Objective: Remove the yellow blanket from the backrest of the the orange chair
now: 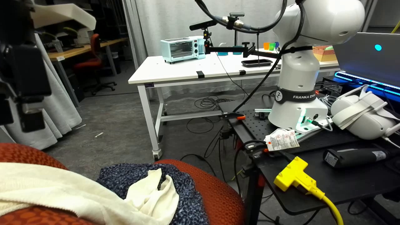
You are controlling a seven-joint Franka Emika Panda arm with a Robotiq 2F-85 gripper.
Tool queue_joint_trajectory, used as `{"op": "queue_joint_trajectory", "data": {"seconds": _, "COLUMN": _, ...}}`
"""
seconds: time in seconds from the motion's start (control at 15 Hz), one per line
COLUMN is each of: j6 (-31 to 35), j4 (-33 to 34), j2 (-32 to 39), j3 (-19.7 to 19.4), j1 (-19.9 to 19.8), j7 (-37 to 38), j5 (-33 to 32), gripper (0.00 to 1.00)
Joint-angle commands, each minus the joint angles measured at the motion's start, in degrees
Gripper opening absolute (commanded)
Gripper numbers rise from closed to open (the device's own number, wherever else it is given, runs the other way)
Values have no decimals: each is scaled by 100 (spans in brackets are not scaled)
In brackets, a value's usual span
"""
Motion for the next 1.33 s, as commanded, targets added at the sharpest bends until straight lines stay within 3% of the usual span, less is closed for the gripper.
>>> {"op": "queue_joint_trajectory", "data": {"seconds": 0.0, "j6": 282, "j4": 364, "j2": 487, "j3": 105, "j1": 39, "j7": -105, "j5": -178, "gripper": 100}}
{"op": "queue_joint_trajectory", "data": {"seconds": 0.87, "j6": 490, "j4": 967, "j2": 1326, "j3": 522, "j1": 75, "j7": -183, "j5": -162, "gripper": 99}}
{"op": "queue_joint_trajectory", "data": {"seconds": 0.93, "j6": 508, "j4": 947, "j2": 1326, "j3": 512, "j1": 64, "j7": -174, "j5": -160, "gripper": 82}}
{"op": "queue_joint_trajectory", "data": {"seconds": 1.27, "j6": 555, "j4": 838, "j2": 1289, "j3": 469, "j1": -40, "j7": -152, "j5": -122, "gripper": 44}}
